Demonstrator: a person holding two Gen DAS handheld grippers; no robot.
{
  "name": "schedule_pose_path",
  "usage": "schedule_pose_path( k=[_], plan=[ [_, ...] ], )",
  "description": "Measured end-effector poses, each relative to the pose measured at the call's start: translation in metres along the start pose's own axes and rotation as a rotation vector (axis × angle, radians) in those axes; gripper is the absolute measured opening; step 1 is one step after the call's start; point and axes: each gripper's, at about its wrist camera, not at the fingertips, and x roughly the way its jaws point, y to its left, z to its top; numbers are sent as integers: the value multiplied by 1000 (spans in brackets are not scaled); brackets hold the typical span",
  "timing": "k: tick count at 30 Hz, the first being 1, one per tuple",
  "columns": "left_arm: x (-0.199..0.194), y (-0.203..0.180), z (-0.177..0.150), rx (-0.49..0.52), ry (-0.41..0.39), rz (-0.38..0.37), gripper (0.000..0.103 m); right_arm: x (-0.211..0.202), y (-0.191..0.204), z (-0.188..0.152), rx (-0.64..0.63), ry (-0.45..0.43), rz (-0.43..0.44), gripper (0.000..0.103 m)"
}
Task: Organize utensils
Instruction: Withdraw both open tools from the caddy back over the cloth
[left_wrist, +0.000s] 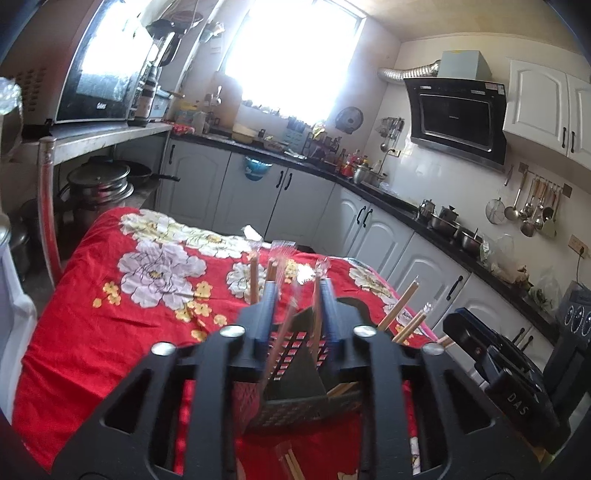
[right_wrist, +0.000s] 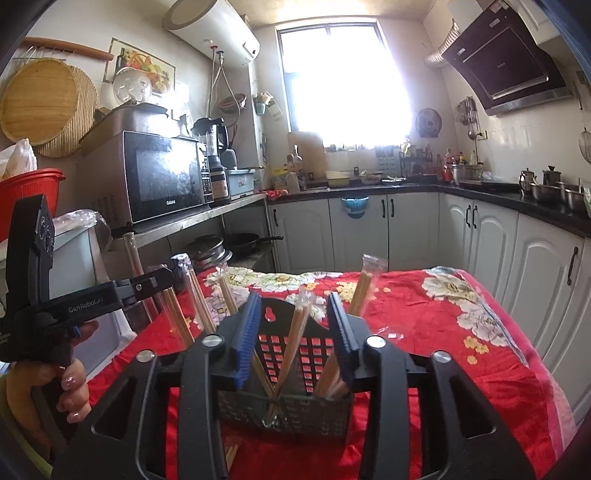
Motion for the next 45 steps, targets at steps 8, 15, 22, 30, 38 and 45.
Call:
schedule_pose_path(
  k=[8,15,22,30,38,45],
  plan=[
    [-15,2,-9,-24,9,9,45,-11,-2,-11,4,25,-22,46],
    [-29,2,-18,-40,25,7,56,-24,-3,-17,9,29,-30,52],
    [-48,7,-26,-54,18,15,71,-34,1,-24,8,43,-24,60],
    [-57,13,-40,-64,39,34,84,-44,7,-33,0,52,-16,69],
    [-65,14,-57,-47,65,43,92,-52,11,-44,-1,74,-10,73],
    [-69,17,-71,-56,95,54,92,-58,12,-55,-4,108,-6,75]
  ],
)
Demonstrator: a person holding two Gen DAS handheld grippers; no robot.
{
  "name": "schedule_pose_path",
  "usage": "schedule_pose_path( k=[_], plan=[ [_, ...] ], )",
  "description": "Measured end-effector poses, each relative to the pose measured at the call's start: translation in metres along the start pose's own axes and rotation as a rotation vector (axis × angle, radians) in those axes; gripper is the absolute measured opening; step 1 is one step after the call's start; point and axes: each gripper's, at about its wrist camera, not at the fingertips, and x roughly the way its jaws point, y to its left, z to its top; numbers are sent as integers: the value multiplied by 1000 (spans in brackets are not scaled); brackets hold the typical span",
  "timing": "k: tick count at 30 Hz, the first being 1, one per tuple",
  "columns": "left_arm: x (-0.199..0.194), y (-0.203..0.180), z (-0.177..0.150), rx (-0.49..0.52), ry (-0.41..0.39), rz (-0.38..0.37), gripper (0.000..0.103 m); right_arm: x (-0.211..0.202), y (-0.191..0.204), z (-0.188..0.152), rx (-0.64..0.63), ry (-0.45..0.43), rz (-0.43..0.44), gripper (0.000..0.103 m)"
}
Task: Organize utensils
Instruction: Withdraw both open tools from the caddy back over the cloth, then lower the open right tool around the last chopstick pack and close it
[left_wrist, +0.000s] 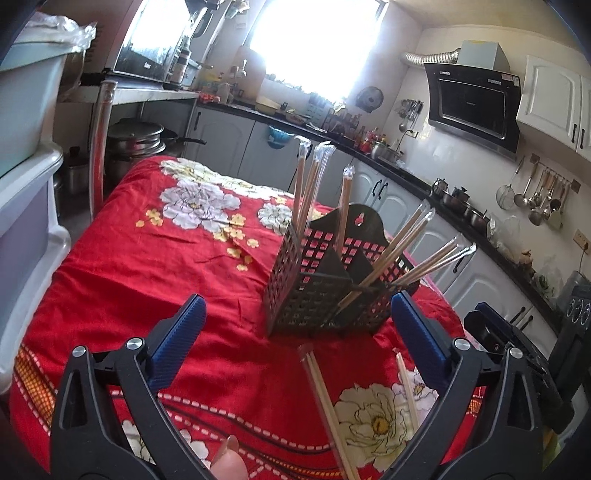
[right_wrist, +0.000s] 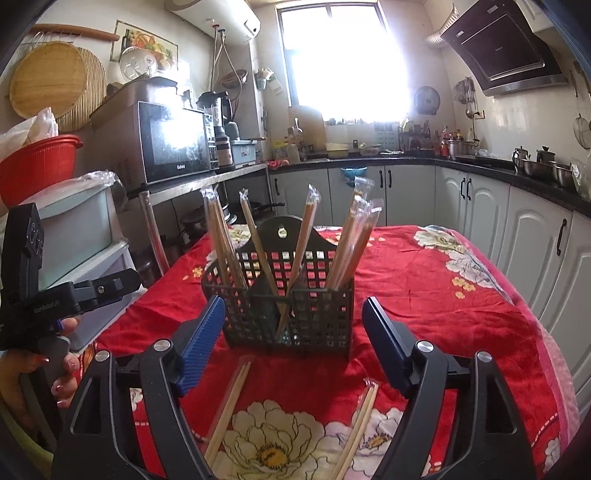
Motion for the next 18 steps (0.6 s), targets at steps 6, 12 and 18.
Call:
schedule_pose_path(
  k=[6,12,18],
  plan=[
    [1,-1,-9,5,24,11,92,-6,-5,-12,4,27,-1,77],
    [8,-9,-22,20,60,14,92,-7,-12,-25,3,67,-10,77],
    [21,-18,-33,34,111,18,92,-3,-21,-39,13,123,-15,77]
  ],
)
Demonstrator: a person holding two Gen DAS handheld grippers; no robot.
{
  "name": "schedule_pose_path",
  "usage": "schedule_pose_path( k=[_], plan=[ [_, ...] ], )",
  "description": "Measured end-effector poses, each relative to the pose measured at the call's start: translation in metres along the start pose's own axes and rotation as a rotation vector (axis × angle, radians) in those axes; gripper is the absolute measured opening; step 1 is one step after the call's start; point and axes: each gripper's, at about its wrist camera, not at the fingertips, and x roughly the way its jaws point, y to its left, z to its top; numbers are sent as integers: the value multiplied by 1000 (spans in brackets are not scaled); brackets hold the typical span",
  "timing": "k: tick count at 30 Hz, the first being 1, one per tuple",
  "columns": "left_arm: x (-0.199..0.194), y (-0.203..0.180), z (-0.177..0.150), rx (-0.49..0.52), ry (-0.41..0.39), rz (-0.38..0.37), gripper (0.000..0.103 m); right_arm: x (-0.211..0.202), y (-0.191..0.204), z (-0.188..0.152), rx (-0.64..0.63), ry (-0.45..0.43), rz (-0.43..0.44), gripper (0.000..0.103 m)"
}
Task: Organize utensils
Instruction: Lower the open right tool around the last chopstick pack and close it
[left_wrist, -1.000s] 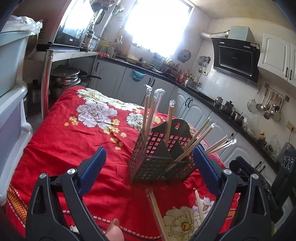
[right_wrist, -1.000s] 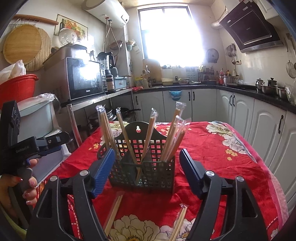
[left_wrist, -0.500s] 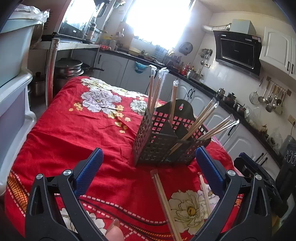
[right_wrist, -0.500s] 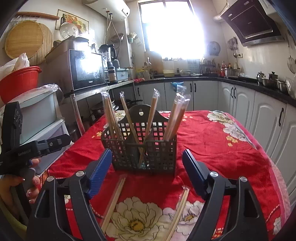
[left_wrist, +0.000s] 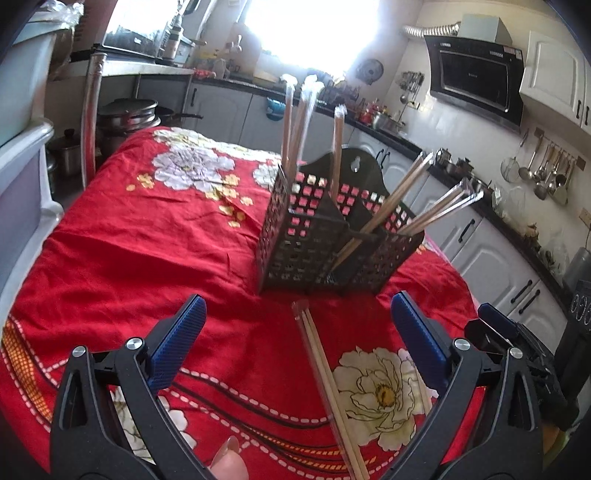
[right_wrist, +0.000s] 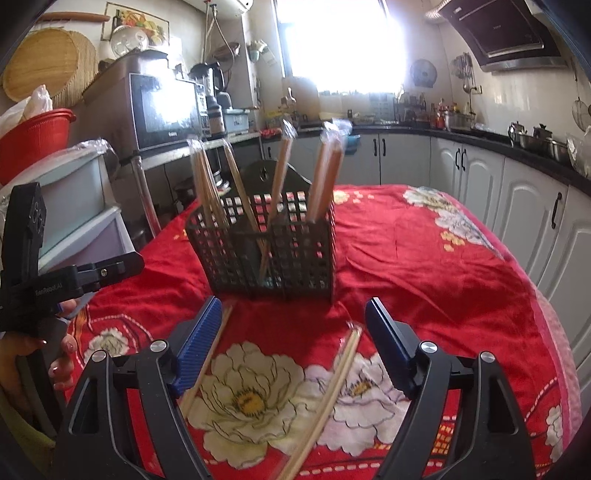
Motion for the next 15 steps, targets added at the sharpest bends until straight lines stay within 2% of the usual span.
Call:
schedule_pose_path(
  k=[15],
  plan=[
    [42,-13,-22,23,136,-19,92,34,-28,-15,74,168,-24,77]
  ],
)
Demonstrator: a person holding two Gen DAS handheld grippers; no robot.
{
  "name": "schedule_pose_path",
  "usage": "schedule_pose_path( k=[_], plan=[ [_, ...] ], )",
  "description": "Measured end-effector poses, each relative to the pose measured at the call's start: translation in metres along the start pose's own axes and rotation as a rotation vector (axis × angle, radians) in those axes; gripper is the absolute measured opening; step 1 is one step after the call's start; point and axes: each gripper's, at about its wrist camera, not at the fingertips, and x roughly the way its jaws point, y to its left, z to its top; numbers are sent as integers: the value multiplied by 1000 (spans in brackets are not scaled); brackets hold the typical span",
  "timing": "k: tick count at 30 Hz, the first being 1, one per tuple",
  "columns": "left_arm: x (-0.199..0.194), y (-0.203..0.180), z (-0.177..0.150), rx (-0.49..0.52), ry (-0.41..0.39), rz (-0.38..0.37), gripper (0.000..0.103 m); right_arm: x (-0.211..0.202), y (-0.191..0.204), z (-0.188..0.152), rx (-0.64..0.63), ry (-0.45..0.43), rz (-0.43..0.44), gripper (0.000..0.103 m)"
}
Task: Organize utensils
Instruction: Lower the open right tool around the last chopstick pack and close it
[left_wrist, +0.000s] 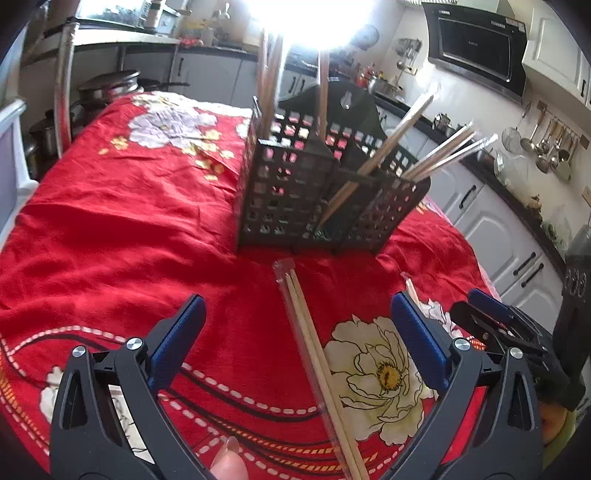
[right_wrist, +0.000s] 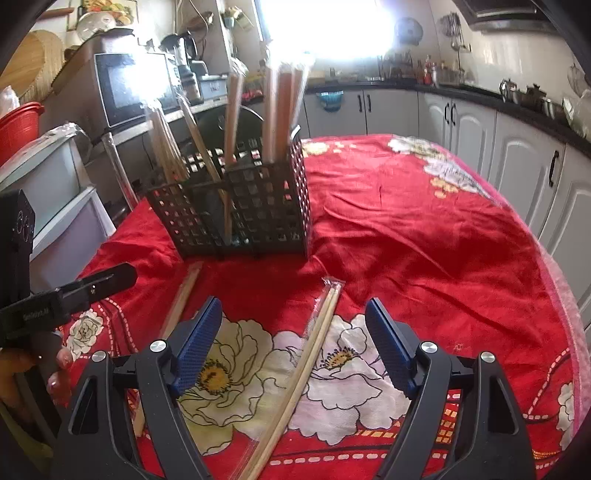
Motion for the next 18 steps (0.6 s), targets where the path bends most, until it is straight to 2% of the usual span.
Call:
schedule_pose_path(
  k=[7,18],
  plan=[
    [26,-6,-1,3,81,-24,92,32,-13,7,44,115,-1,77],
    [65,-4,5,-58,177,-63,90,79,-28,23,68,213,-29,61]
  ],
)
